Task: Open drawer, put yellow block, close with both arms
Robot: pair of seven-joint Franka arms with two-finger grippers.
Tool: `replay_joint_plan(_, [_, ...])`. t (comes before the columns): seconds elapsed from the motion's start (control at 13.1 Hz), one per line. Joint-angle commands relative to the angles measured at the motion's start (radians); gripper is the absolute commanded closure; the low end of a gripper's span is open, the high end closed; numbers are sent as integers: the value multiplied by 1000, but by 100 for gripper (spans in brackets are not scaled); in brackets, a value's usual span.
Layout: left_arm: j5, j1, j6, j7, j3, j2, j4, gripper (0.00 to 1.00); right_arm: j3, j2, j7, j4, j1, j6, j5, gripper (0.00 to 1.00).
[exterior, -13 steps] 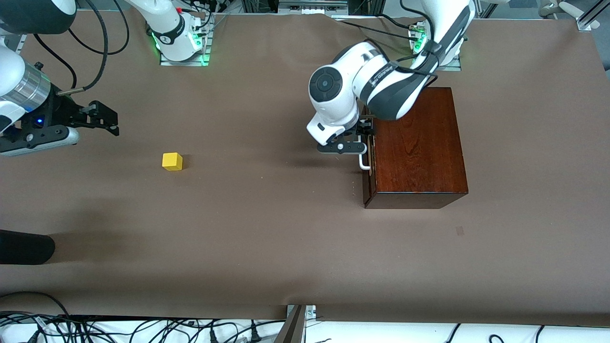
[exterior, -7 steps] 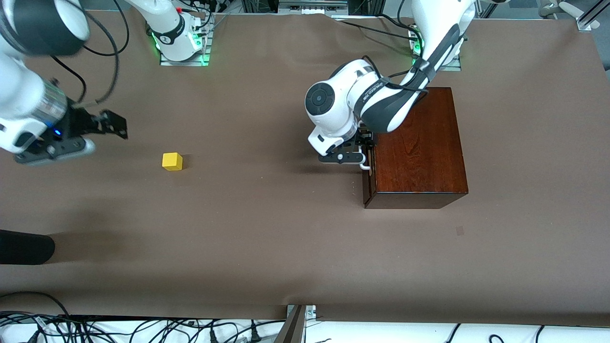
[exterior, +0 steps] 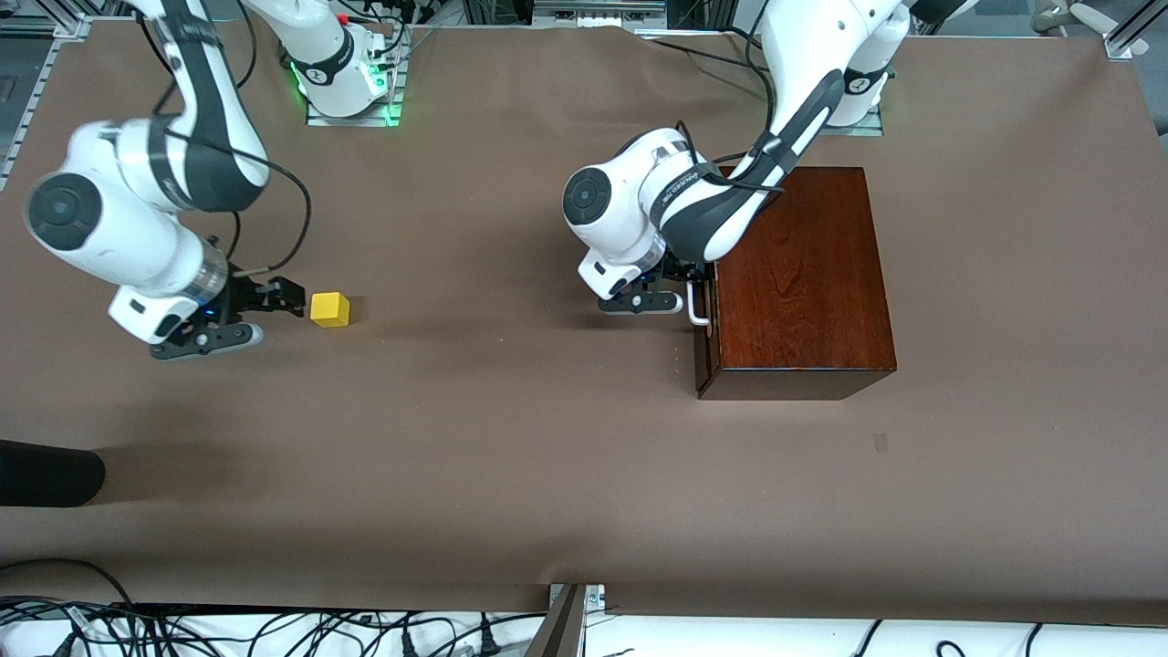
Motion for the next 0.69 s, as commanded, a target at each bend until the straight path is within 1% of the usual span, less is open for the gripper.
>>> replay_joint_plan(0.0, [18,-23,38,-29,-1,2,11,0,4,18,2,-102,-10,131,35,0])
replay_joint_plan(0.08, [10,-38,66,-31,-1,3,17,0,4,48,2,-121,-10,176,41,0])
replay_joint_plan(0.15, [7,-43,89,-31,-2,8,20,0,4,68,2,-157,-10,250,41,0])
replay_joint_plan(0.38, [-2,-60,190,-38,-2,25,25,0,6,90,5,-262,-10,405,42,0])
replay_joint_plan(0.46, [-26,-71,219,-66,-2,35,26,0,6,90,11,-281,-10,406,44,0])
replay_joint_plan(0.61, [-33,-92,235,-89,-2,75,69,0,6,90,30,-313,-10,415,44,0])
